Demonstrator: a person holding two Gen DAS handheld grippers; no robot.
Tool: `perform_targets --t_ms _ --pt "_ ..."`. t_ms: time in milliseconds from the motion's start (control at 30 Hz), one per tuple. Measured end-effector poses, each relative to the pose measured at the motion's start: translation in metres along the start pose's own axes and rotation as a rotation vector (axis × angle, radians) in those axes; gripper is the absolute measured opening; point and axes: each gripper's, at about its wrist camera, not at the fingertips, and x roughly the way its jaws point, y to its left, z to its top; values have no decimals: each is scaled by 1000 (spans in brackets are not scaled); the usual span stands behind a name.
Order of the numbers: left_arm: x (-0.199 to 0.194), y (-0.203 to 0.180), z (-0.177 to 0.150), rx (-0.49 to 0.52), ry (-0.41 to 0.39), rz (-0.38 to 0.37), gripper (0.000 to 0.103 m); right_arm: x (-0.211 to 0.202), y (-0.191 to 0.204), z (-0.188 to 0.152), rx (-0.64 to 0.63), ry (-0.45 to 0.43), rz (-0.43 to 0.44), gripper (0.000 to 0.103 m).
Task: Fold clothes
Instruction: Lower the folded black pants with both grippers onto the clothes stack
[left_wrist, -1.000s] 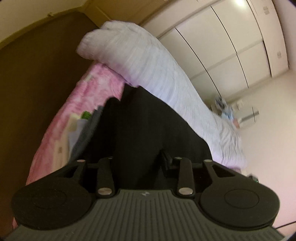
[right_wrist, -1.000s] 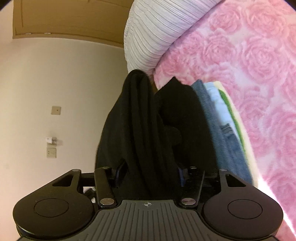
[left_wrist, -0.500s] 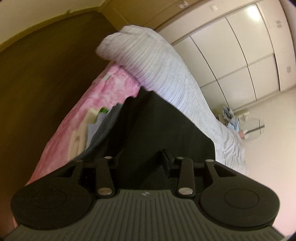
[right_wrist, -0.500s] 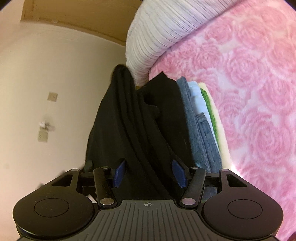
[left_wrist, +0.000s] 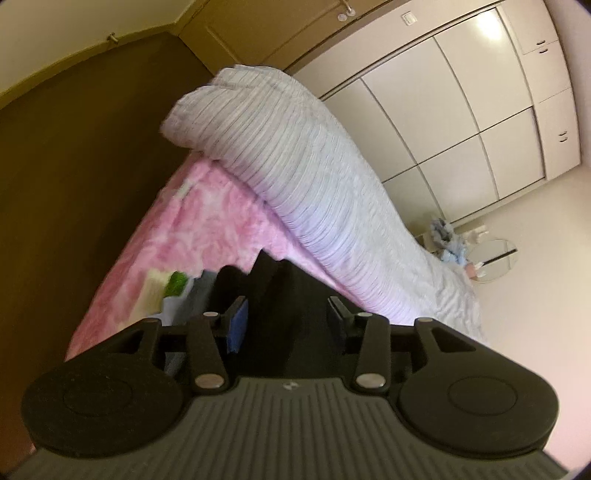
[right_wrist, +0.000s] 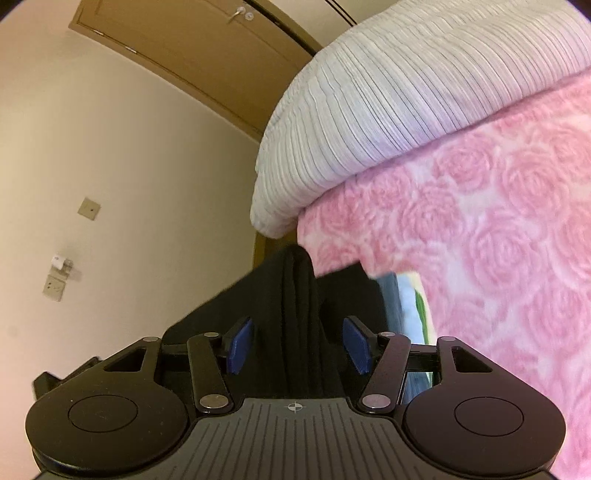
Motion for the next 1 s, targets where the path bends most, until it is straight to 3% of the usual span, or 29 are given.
perform_targets --t_ms 33,133,300,400,433,500,633,733,800,867,1000 --pt "3 -3 2 21 7 -3 8 3 2 0 -10 -4 -8 9" --pt "11 -16 7 118 15 5 5 -5 12 -7 -76 -63 -38 7" --pt "22 -29 10 196 23 9 5 -16 14 -10 -108 -104 -69 7" --pt "38 -25 6 221 57 72 8 2 4 -11 -84 -73 -125 7" --pt "41 -22 4 214 60 92 16 7 1 -12 -69 -66 -133 9" --pt "40 -16 3 177 55 125 23 8 -1 -12 -43 -58 -138 11" --pt "9 -25 4 178 -41 192 22 -12 19 -11 -136 -92 -216 18" --pt "-19 -50 -1 271 -130 284 22 -27 33 -11 -206 -117 -274 19" --pt "-32 -69 -4 328 -166 289 22 -34 45 -11 -272 -135 -309 19" --pt "-31 -88 -8 381 -156 253 22 -29 65 -14 -402 -148 -326 19" --pt "9 -111 -28 509 -51 229 19 8 69 -25 -530 -81 -365 19"
